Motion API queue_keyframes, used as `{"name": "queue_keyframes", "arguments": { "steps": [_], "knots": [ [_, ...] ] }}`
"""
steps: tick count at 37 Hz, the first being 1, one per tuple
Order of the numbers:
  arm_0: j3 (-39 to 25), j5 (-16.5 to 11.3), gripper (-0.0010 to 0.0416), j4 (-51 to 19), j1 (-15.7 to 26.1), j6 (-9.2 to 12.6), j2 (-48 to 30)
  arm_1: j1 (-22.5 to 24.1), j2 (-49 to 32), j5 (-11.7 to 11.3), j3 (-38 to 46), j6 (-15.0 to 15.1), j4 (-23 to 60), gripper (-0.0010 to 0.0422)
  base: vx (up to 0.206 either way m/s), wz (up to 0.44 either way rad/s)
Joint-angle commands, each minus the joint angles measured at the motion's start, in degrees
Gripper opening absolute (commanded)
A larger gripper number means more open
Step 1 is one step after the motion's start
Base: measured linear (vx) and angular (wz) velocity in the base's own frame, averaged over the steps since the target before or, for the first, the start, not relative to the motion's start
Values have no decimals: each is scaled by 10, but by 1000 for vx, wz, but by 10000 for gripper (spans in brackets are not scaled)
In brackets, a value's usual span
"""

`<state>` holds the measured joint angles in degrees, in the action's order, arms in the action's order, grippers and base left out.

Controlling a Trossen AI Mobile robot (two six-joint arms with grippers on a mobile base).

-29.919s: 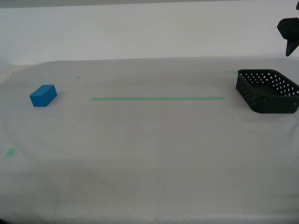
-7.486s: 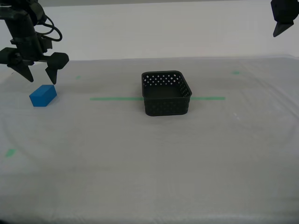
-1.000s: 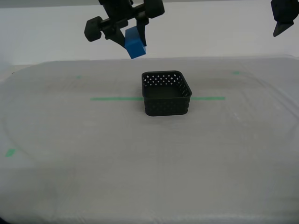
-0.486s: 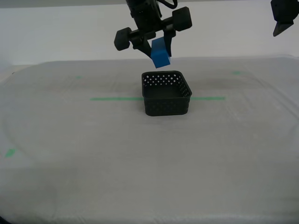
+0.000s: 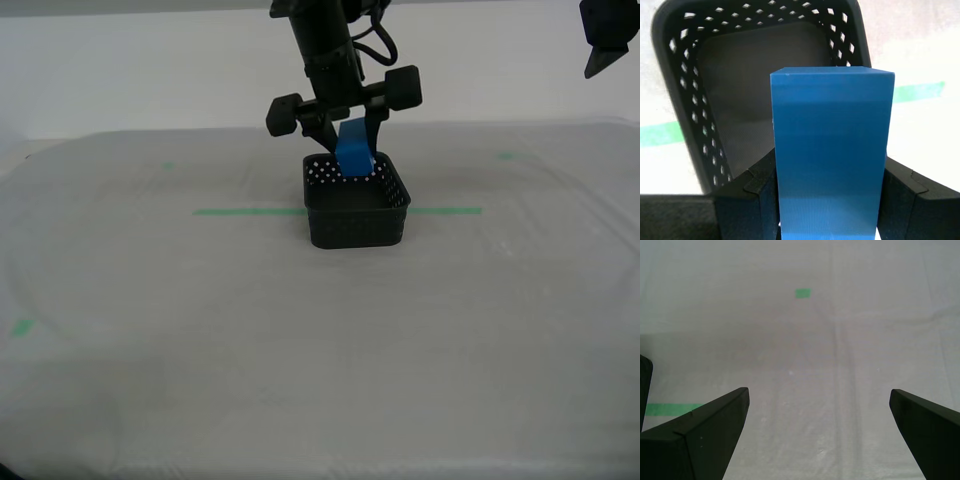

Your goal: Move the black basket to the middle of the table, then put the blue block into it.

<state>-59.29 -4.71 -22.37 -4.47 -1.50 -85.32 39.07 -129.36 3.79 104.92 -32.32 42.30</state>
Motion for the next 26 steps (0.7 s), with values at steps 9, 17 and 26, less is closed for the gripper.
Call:
{"name": "queue_keyframes", "arguments": {
  "steps": [9,17,26],
  "knots": [
    [0,-1,394,1,0,0,0,0,-16,1,4,29,-1,0,0,0],
    [0,-1,394,1,0,0,0,-1,-14,1,4,31,0,0,0,0],
    [0,-1,394,1,0,0,0,-2,-14,1,4,61,3,0,0,0]
  ]
}}
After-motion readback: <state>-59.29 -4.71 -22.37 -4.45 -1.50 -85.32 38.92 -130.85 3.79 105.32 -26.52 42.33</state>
